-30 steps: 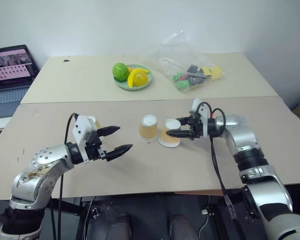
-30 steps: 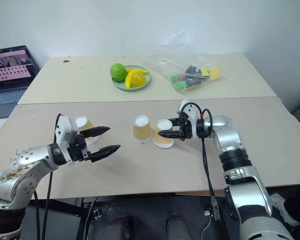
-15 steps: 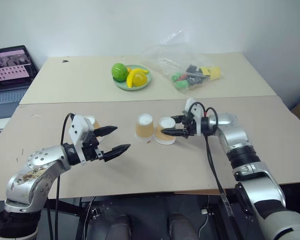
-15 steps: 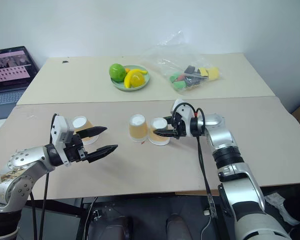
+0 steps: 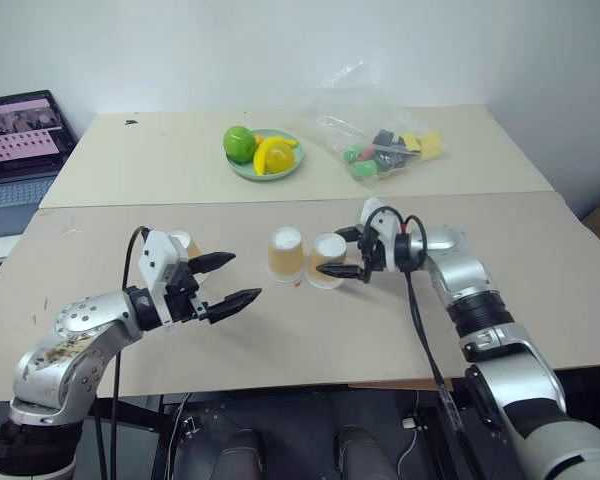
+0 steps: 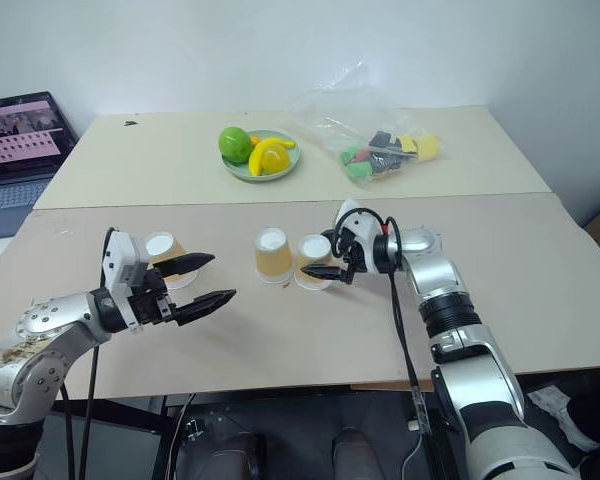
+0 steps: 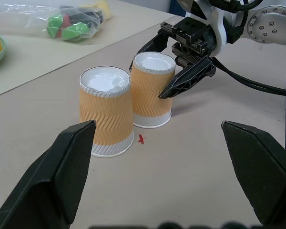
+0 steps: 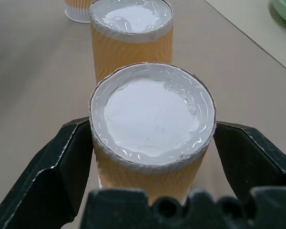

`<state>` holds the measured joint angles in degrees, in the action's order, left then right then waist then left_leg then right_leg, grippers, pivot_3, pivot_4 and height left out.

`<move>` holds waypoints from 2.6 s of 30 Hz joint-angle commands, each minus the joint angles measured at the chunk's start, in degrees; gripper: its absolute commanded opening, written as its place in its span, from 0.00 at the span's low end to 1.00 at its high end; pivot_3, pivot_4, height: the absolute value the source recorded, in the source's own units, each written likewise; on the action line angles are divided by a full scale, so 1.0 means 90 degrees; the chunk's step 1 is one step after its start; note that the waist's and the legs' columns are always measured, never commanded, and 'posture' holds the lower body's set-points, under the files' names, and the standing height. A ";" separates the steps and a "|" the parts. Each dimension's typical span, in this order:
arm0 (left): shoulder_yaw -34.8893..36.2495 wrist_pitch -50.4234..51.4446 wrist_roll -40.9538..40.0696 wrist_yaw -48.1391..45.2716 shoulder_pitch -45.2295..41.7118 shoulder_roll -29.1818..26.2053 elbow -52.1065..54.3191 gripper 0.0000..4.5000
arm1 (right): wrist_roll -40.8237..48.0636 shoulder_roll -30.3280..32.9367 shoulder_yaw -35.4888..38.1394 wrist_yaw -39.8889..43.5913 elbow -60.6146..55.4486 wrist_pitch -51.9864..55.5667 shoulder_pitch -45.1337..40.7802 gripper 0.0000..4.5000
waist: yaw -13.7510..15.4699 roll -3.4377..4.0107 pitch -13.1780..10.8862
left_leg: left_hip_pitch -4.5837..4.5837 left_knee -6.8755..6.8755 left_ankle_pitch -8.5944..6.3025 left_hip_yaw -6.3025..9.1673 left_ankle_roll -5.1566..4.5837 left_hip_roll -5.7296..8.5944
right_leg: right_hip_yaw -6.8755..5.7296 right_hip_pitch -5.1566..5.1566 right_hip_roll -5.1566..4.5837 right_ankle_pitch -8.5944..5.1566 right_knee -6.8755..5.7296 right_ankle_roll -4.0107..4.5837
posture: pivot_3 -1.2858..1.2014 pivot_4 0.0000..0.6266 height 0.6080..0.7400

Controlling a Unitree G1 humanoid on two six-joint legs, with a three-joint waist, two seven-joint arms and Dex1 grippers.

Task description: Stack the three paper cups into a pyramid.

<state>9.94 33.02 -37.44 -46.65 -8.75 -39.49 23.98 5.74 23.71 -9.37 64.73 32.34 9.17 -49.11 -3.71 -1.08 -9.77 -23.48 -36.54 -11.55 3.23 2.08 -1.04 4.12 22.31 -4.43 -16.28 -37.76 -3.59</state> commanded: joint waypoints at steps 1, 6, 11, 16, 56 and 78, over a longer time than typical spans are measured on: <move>-0.0008 -0.0104 0.0001 -0.0012 -0.0089 0.0018 0.0085 1.00 | 0.0215 0.0181 0.0261 -0.0024 -0.0661 0.0126 -0.0037 0.99 | 0.0000 0.0000 0.0000 | 0.0000 0.0000 0.0000 0.0000 0.0000 0.0000 | 0.0000 0.0000 0.0000 0.0000 0.0000 0.0000 | 0.52 0.24 1.00; -0.0031 -0.0108 0.0019 -0.0040 -0.0092 0.0038 0.0065 1.00 | 0.0535 0.0503 0.0471 0.0111 -0.1702 0.0640 0.0203 0.99 | 0.0032 0.0000 0.0000 | -0.0001 0.0000 0.0000 0.0001 0.0000 0.0000 | -0.0001 0.0000 -0.0001 0.0000 0.0001 0.0000 | 0.52 0.24 1.00; 0.0005 -0.0154 0.0077 0.0024 -0.0065 0.0054 0.0089 1.00 | 0.0928 0.0837 0.0667 0.0075 -0.2684 0.1270 0.0466 0.99 | 0.0049 0.0000 0.0000 | -0.0001 0.0000 0.0000 0.0000 0.0000 0.0000 | 0.0000 0.0000 -0.0001 0.0000 0.0002 0.0000 | 0.52 0.24 1.00; 0.0430 -0.0558 0.0930 0.2012 -0.0081 0.1044 0.0054 1.00 | 0.1129 0.1109 0.1331 -0.0803 -0.3197 0.2031 0.0685 0.99 | 0.0111 -0.0001 0.0000 | -0.0001 -0.0002 0.0000 0.0000 0.0000 0.0002 | 0.0001 -0.0001 -0.0003 0.0000 0.0003 0.0000 | 0.52 0.24 1.00; 0.0323 -0.1704 0.2806 0.3777 -0.0345 0.2510 -0.1802 1.00 | 0.2447 0.2977 0.1992 0.0219 -0.5136 0.2562 0.3102 0.99 | 0.0318 -0.0024 0.0011 | -0.0010 -0.0027 -0.0004 -0.0001 -0.0005 0.0010 | -0.0003 -0.0018 -0.0004 0.0003 0.0018 -0.0001 | 0.52 0.24 1.00; 0.0379 -0.1768 0.2601 0.3044 -0.1084 0.1980 -0.2613 1.00 | 0.2133 0.3023 0.1865 -0.0039 -0.4897 0.2342 0.3252 0.99 | 0.0317 -0.0024 0.0012 | -0.0012 -0.0027 -0.0004 0.0002 -0.0005 0.0010 | -0.0005 -0.0016 -0.0005 0.0003 0.0017 -0.0001 | 0.52 0.24 1.00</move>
<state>12.72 18.91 -13.60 -18.85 -17.45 -20.99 -0.57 25.52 50.43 6.83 65.17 -11.76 32.08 -18.86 -0.85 -1.29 -9.67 -23.59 -36.78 -11.58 3.24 2.04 -0.95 4.08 22.16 -4.48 -16.25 -37.60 -3.60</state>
